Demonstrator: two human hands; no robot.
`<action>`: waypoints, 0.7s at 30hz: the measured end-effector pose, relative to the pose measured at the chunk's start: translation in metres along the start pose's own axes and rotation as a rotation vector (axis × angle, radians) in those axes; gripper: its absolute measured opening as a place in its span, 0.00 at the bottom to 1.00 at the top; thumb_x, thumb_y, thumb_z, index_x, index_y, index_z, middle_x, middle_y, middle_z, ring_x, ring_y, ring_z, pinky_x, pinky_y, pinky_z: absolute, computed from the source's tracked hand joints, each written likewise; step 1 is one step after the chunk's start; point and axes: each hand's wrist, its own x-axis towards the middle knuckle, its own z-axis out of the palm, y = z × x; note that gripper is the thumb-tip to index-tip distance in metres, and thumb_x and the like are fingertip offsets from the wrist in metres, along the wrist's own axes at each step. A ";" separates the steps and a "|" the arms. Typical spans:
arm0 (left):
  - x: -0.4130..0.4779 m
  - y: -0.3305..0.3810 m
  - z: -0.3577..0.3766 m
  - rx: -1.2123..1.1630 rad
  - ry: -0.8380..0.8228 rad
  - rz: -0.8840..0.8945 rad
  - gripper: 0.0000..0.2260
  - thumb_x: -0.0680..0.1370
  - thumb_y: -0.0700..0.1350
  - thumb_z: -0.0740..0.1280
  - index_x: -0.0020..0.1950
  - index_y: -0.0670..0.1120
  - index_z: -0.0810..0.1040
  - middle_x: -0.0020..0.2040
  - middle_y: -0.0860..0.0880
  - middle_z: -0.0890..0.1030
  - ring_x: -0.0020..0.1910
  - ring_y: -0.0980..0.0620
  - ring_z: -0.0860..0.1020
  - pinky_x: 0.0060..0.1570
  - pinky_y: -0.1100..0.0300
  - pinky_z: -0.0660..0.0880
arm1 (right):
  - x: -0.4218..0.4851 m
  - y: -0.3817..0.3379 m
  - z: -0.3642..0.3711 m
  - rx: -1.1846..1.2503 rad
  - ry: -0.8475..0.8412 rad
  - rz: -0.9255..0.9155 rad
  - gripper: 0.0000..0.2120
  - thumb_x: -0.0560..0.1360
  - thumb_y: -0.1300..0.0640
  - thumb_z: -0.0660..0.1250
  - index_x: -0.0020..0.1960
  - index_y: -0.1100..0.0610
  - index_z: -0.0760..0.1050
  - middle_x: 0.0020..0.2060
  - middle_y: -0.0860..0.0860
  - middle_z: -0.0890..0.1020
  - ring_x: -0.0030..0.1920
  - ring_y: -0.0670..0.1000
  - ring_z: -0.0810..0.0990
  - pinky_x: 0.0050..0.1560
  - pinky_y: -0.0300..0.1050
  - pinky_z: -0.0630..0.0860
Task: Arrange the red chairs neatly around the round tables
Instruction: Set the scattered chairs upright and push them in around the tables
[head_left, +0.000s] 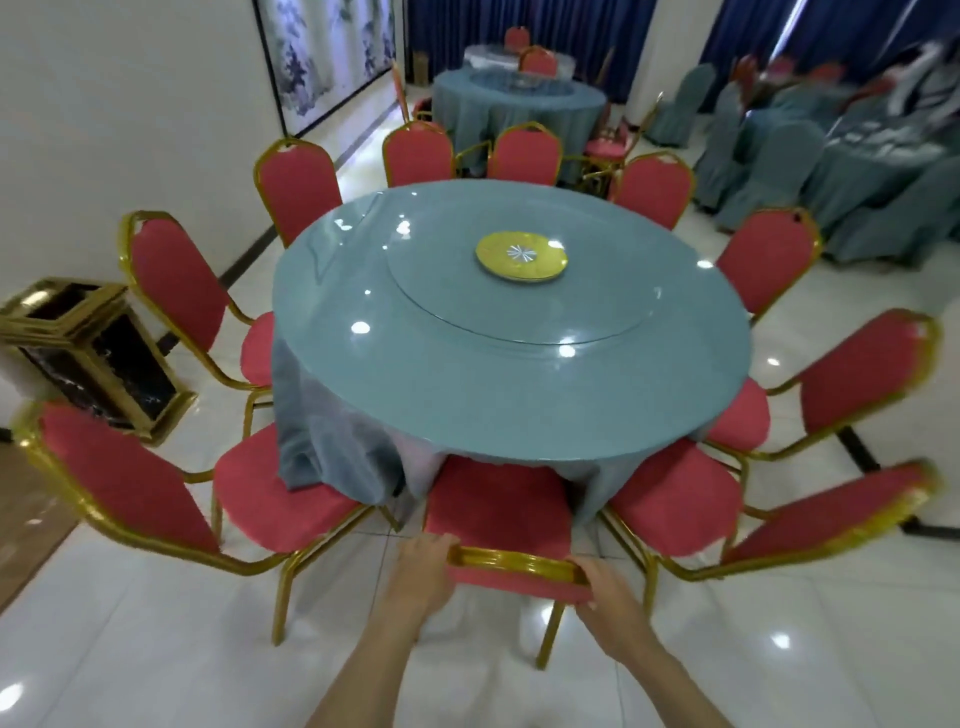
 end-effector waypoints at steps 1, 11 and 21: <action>0.002 0.002 0.001 0.027 -0.001 0.008 0.16 0.70 0.39 0.62 0.53 0.54 0.78 0.51 0.52 0.80 0.52 0.45 0.79 0.51 0.51 0.75 | 0.000 0.002 -0.001 -0.001 0.003 -0.008 0.26 0.74 0.57 0.70 0.71 0.45 0.72 0.60 0.42 0.78 0.61 0.46 0.77 0.64 0.47 0.74; 0.016 -0.021 0.022 -0.088 0.050 0.074 0.11 0.70 0.47 0.72 0.50 0.60 0.79 0.45 0.60 0.80 0.46 0.55 0.78 0.49 0.52 0.76 | -0.011 0.006 -0.010 0.139 0.103 0.073 0.21 0.71 0.57 0.79 0.61 0.44 0.78 0.51 0.38 0.79 0.52 0.40 0.78 0.55 0.37 0.76; -0.010 -0.005 0.008 -0.112 0.077 0.081 0.17 0.72 0.38 0.73 0.50 0.60 0.78 0.44 0.62 0.77 0.48 0.60 0.73 0.48 0.59 0.74 | -0.009 0.006 -0.031 0.071 0.106 0.022 0.16 0.64 0.51 0.83 0.43 0.43 0.76 0.37 0.37 0.76 0.40 0.40 0.75 0.40 0.37 0.73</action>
